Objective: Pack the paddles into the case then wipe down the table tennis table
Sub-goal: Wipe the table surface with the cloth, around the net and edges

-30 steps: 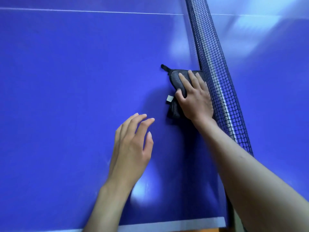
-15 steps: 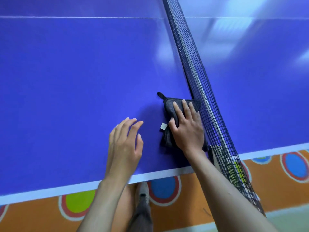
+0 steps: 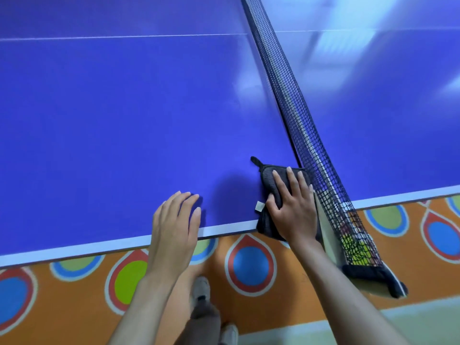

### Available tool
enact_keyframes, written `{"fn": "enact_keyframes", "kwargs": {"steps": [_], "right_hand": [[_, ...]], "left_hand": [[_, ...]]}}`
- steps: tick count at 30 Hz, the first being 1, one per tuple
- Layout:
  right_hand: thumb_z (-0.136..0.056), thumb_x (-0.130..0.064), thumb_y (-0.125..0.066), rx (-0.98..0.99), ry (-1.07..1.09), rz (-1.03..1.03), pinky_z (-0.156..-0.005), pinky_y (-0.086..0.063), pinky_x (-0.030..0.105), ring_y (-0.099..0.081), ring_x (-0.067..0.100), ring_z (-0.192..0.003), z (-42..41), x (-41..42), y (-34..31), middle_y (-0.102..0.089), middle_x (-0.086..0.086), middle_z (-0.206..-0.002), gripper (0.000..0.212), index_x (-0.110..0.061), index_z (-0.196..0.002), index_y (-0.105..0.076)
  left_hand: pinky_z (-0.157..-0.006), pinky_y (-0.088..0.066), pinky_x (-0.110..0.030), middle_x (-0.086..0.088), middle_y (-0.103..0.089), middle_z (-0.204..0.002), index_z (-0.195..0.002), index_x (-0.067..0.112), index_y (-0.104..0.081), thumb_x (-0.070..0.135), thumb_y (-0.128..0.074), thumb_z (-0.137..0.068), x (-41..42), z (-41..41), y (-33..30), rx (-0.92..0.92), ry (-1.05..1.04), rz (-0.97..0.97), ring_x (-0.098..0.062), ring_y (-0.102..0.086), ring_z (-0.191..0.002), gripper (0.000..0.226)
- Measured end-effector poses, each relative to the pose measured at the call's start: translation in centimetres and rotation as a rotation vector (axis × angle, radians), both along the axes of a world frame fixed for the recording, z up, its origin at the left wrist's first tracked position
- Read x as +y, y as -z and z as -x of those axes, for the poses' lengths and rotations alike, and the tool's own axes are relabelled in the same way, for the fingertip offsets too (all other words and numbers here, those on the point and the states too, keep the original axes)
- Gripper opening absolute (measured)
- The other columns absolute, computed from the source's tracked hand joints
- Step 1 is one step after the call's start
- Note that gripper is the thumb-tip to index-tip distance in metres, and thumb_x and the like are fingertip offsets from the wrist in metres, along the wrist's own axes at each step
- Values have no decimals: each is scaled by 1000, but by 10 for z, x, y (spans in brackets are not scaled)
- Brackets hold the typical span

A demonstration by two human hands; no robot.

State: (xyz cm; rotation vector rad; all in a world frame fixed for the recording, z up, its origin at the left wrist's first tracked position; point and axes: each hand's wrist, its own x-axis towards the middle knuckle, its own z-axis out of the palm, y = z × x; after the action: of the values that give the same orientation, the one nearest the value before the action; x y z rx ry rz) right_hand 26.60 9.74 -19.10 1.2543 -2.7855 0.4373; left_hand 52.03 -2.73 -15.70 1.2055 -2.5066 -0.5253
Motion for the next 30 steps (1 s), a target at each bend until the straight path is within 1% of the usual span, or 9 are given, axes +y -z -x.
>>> {"fn": "enact_keyframes", "kwargs": {"steps": [6,10,12,16,23,30], "right_hand": [[-97,-48,-43,35,5,40,-124,-28,57,-31,30,-155,-1,0,5,-40,4,-166,61,-31,-156,-49],[-98,-48,-38,43,72,42,-124,-27,59,-30,31,-155,-24,-13,7,-39,5,-166,61,-29,-155,-51],[-98,-47,-37,50,99,43,-125,-25,58,-29,30,-156,-50,-25,9,-37,4,-167,61,-29,-155,-50],[-99,-46,-37,61,67,17,-126,-24,57,-29,29,-156,-109,-57,9,-35,3,-168,61,-30,-157,-47],[-97,-42,-42,85,7,21,-124,-28,57,-32,31,-155,-222,-127,4,-38,4,-167,60,-30,-156,-49],[-95,-39,-50,90,-68,44,-123,-29,58,-34,32,-154,-335,-196,3,-39,5,-166,61,-28,-155,-50]], "left_hand": [[-117,-33,-42,4,-56,-143,-138,21,-57,37,-37,-109,-19,-40,-1,27,-69,42,-18,-42,-143,40],[-116,-34,-44,0,-57,-143,-138,17,-58,33,-40,-108,-34,-73,9,88,-203,59,-21,-44,-142,38],[-117,-33,-45,-1,-57,-144,-138,16,-58,34,-38,-108,-43,-86,14,98,-222,49,-22,-43,-143,40],[-117,-33,-45,-2,-56,-146,-140,16,-57,35,-38,-108,-66,-120,19,111,-219,22,-23,-43,-144,41],[-113,-37,-45,-5,-57,-143,-138,13,-57,29,-44,-108,-126,-196,2,169,-247,50,-25,-47,-140,37],[-113,-36,-45,-5,-56,-144,-139,13,-58,32,-42,-109,-185,-264,-3,185,-289,43,-25,-47,-140,39]]}}
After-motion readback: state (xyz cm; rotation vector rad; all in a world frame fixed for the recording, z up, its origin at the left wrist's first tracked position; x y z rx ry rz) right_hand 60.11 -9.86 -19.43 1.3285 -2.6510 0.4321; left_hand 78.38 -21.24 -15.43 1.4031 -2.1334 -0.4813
